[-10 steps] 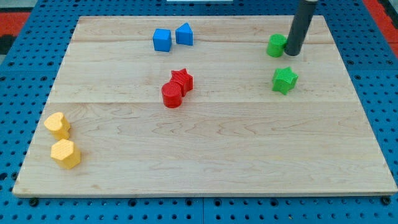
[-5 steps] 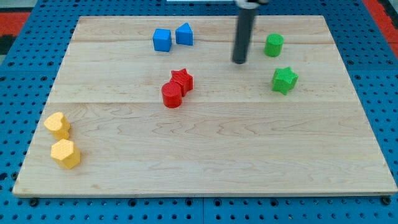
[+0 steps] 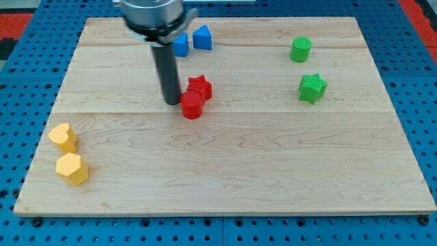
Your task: Push the red circle to down and right a bit
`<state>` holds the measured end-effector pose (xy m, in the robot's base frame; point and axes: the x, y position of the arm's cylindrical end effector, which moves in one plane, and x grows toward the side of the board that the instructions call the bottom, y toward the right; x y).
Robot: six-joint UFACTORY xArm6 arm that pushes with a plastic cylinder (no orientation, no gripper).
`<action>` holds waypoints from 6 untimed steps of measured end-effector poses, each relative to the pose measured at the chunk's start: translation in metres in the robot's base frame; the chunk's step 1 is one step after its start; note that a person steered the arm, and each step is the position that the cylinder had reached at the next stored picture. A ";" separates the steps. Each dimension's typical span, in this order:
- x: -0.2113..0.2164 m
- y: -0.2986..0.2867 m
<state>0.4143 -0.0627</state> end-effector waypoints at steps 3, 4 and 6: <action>0.074 0.079; 0.088 0.052; 0.103 0.140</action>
